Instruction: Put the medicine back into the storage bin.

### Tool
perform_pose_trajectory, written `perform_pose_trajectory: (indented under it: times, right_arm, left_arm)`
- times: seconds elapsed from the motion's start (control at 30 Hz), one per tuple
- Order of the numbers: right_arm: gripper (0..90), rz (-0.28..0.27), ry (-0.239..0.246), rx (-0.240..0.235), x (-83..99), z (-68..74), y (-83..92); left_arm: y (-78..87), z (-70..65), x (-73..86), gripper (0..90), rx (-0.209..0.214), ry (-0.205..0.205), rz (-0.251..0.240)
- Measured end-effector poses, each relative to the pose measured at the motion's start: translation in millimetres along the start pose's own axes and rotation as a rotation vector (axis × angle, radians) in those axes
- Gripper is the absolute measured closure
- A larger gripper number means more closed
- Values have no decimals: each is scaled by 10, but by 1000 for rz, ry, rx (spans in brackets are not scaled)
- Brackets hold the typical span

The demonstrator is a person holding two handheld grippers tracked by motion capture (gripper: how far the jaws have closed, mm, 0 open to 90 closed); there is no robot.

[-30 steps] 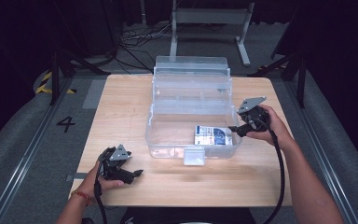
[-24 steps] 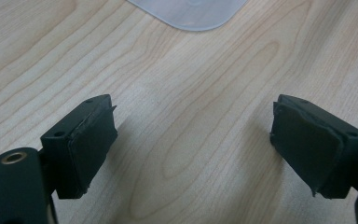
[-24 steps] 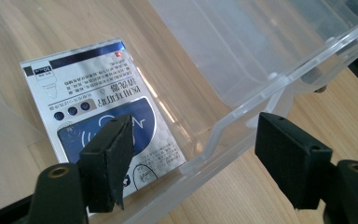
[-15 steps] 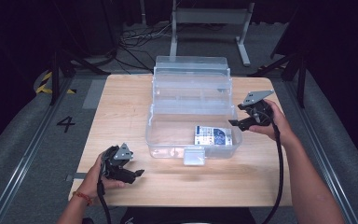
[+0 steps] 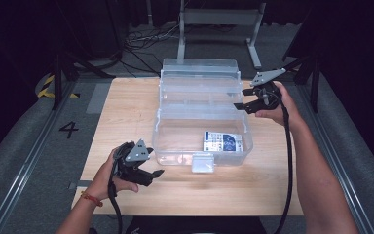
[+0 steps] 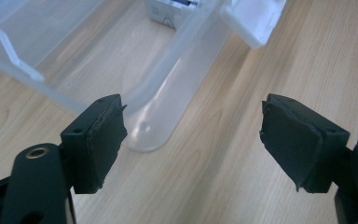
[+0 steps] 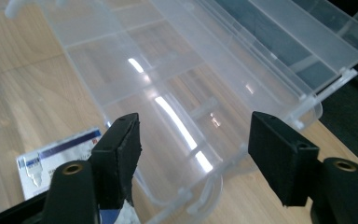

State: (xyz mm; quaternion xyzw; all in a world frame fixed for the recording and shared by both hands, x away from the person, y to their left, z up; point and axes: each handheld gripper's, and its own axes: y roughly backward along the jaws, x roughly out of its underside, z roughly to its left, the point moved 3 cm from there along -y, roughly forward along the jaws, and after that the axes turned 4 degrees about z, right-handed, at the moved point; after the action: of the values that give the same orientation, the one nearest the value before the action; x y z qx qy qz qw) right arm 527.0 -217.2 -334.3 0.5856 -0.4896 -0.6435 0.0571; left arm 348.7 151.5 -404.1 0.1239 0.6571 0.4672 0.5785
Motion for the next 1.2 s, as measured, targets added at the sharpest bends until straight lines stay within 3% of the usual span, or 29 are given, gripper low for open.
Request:
perform_pose_trajectory:
  times: [0.07,0.17,0.23,0.3,0.37,0.47,0.5,0.6,0.73,0.77,0.9,1.1,1.2]
  right_arm:
    - [345,33,26,24,-90,-24,-53]
    - [355,46,44,34,-144,-38,-85]
    - [371,94,73,26,-217,-38,-151]
    - [376,109,85,31,-237,-42,-177]
    - [382,134,116,40,-273,-39,-228]
    - [386,175,135,30,-303,-38,-303]
    - [390,179,135,48,-322,-47,-319]
    - [429,159,113,21,-374,-69,-349]
    - [422,141,144,20,-484,-59,-361]
    - [420,144,144,31,-510,-65,-373]
    - [431,192,158,52,-556,-82,-454]
    - [471,287,161,27,-540,-104,-641]
    - [505,294,169,16,-538,-113,-655]
  left_arm:
    - [-45,13,-106,239,-31,-36,42]
    - [-78,19,-160,265,-39,-46,63]
    - [-138,53,-228,305,-44,-52,103]
    - [-161,66,-246,307,-45,-52,118]
    - [-208,91,-269,326,-29,-41,144]
    - [-275,126,-296,350,-22,-74,198]
    - [-294,142,-304,356,-9,-79,210]
    - [-351,168,-328,381,26,-85,234]
    - [-414,184,-347,434,72,-105,253]
    - [-437,182,-348,445,60,-102,255]
    - [-515,202,-355,502,93,-126,303]
    - [-584,200,-370,606,95,-136,321]
    - [-625,219,-379,655,93,-144,336]
